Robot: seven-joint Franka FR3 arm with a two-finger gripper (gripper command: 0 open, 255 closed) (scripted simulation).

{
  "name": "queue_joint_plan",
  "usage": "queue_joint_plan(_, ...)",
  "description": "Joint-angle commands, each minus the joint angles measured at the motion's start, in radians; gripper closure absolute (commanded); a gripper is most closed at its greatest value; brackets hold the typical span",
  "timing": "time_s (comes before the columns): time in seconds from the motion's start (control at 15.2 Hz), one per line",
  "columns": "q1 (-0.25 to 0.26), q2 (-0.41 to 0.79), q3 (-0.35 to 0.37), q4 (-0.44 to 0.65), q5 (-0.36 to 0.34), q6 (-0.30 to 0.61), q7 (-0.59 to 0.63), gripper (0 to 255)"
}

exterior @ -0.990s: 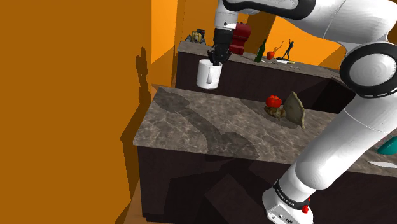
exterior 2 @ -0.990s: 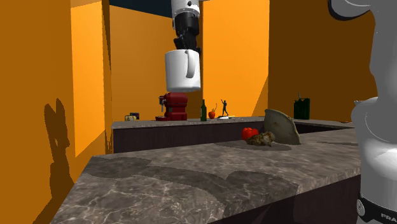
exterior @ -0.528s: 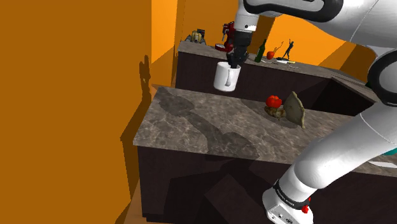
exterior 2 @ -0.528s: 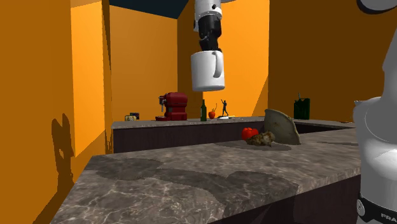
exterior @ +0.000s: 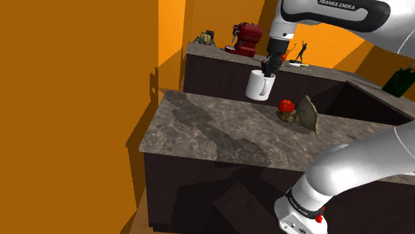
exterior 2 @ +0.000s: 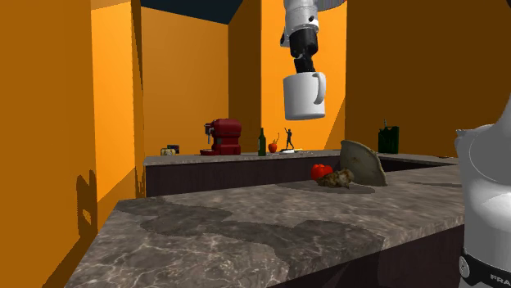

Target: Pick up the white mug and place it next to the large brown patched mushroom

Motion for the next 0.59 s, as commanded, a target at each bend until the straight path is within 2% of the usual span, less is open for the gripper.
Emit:
queue_joint_plan(0.0, -0.016, -0.05, -0.03, -0.027, -0.021, -0.022, -0.044, 255)
queue_joint_plan(0.53, -0.075, -0.196, -0.15, -0.12, -0.122, -0.063, -0.207, 255)
